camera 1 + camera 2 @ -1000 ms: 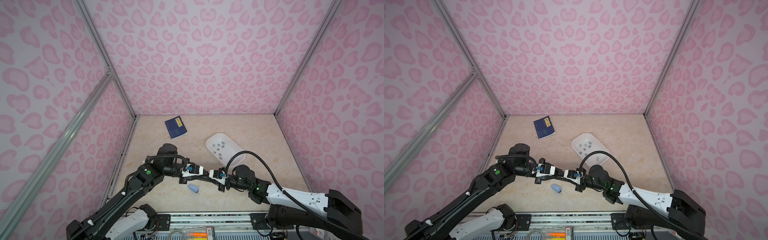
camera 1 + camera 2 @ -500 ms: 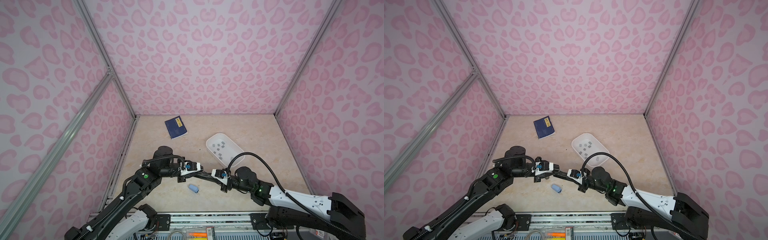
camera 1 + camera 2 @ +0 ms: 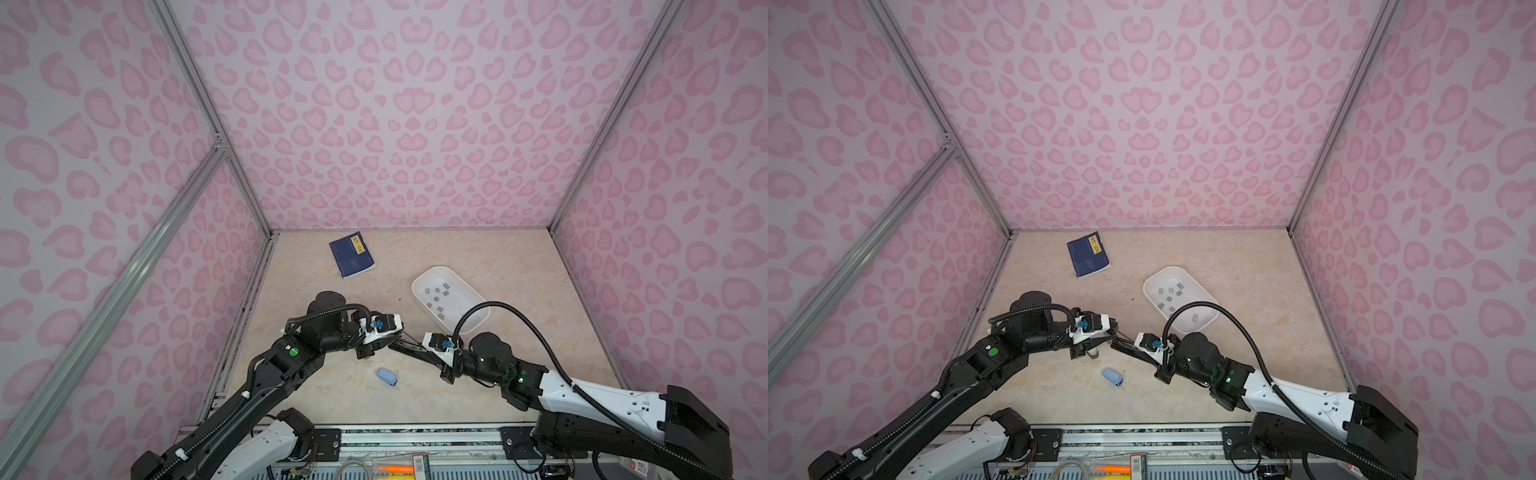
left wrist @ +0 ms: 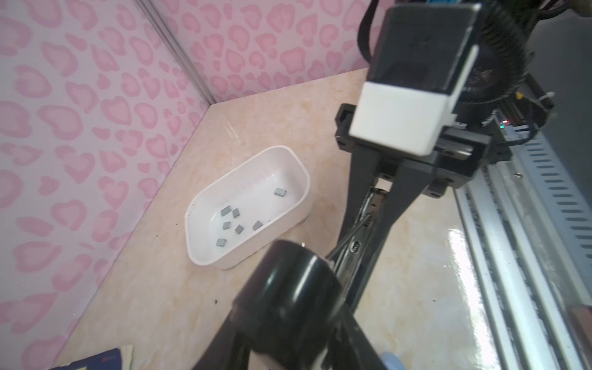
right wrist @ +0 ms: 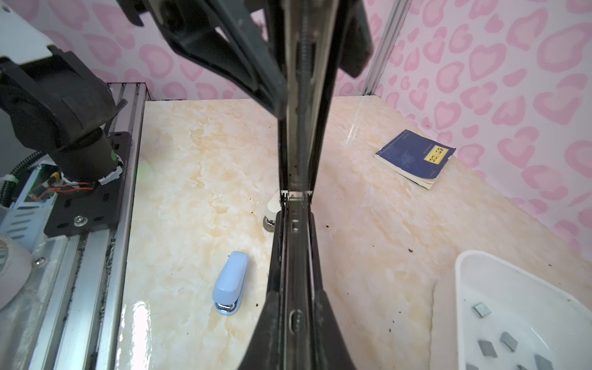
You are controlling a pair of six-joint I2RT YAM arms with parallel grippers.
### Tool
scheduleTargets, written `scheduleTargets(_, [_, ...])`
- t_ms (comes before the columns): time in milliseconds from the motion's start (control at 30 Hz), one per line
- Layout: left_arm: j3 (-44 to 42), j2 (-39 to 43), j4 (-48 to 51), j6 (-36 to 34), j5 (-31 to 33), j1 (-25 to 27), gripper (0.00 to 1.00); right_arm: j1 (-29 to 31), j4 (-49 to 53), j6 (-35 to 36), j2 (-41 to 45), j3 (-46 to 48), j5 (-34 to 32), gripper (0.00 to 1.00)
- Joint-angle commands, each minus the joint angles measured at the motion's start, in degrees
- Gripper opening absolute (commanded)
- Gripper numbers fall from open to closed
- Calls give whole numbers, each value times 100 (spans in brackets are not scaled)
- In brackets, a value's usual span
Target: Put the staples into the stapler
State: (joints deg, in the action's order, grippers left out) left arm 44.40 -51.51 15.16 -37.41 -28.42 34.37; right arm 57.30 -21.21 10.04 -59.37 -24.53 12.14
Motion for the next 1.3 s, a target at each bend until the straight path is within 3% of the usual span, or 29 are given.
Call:
scheduleTargets(0, [34, -50, -601, 173, 1215, -56, 42, 60, -690, -130, 125, 84, 184, 0])
scheduleTargets(233, [108, -158, -673, 349, 1510, -53, 40, 148, -757, -126, 244, 140, -53, 0])
scheduleTargets(500, [3, -221, -1052, 788, 2555, -159, 39, 139, -935, -307, 577, 411, -751, 0])
scheduleTargets(1267, [180, -851, -1145, 1662, 2763, -1084, 45, -39, -785, -590, 1367, 764, -1126, 0])
